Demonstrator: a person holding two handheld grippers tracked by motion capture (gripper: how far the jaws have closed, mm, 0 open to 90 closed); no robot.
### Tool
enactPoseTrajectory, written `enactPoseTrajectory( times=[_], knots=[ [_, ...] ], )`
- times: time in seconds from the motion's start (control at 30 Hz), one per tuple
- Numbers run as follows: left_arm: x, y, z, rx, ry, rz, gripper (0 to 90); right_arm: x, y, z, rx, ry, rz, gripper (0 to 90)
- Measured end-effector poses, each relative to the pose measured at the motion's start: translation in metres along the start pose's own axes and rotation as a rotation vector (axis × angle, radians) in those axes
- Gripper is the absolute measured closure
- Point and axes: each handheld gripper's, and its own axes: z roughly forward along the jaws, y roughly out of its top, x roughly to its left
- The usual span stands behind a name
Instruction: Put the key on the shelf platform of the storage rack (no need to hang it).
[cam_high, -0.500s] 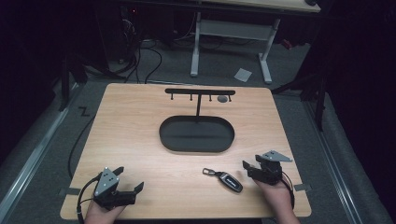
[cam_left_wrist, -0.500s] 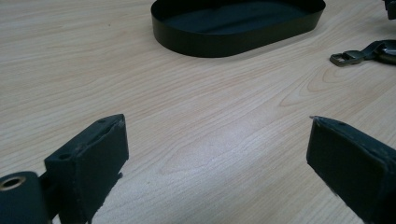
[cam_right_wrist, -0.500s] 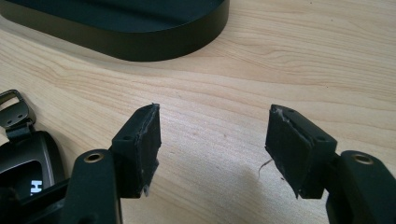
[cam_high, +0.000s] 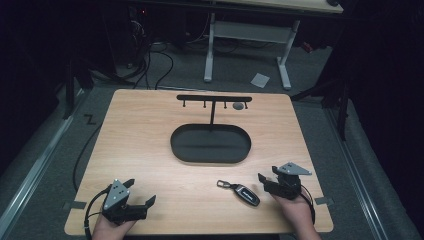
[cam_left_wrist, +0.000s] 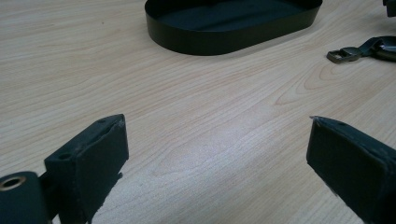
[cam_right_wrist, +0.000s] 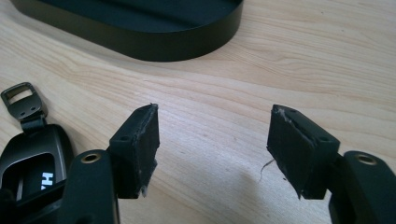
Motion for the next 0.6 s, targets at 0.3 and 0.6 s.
enactPoseTrajectory(
  times=[0.3, 0.6],
  knots=[
    [-0.001, 0.001, 0.005, 0.006, -0.021, 0.006, 6.4, 0.013, 0.016, 0.004, 0.106, -0.002, -0.049, 27.4],
    [0.0, 0.002, 0.004, -0.006, -0.037, -0.005, 6.4, 0.014, 0.029, 0.014, 0.321, -0.001, -0.127, 27.1]
  ],
)
